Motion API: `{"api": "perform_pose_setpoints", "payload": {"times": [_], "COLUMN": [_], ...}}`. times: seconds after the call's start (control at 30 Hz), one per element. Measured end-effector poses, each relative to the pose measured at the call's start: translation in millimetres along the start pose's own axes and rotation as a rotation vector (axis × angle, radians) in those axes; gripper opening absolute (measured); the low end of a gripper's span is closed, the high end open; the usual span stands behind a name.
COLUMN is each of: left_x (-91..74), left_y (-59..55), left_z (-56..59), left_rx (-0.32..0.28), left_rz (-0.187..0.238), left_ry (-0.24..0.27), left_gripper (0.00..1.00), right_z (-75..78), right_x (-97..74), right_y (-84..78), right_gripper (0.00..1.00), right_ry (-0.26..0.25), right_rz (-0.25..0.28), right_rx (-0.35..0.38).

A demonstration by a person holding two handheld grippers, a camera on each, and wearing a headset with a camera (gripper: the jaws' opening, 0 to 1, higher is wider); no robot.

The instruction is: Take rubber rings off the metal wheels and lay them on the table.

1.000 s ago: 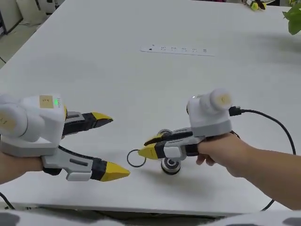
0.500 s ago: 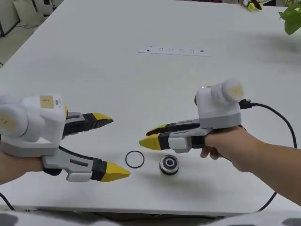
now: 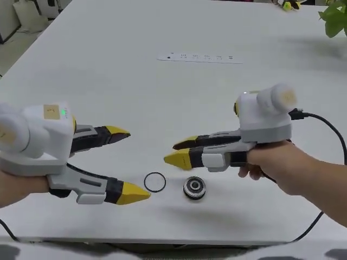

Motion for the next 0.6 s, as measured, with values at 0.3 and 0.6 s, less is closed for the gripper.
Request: {"api": "perform_pose_setpoints", "payload": {"times": [0.3,0.6], "left_x": [0.8,1.2], "left_y": [5.7,9.1], "left_z": [-2.1,-2.8], "left_rx": [0.008,0.011], "left_rz": [0.006,0.010], "left_ry": [-0.004,-0.006], "left_gripper": [0.80,0.80], "right_z": [-6.5,-7.2], "right_x": [-9.5,-21.1], "right_y": [5.3,9.1], "right_gripper": [0.33,0.36], "right_ry": [-0.003,-0.018], "right_rz": [0.028,0.056], "right_rx": [-0.014,-0.026]}}
Point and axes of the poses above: the centre of the closed fingertips' face, and the gripper's own axes: x roughly forward along the fingers, z roughly to its right, y roughly out of its top, the point moved 7 cm from there along -x, roughly backward along the fingers, and after that the axes turned 3 degrees about -y, right-handed, at the moved point
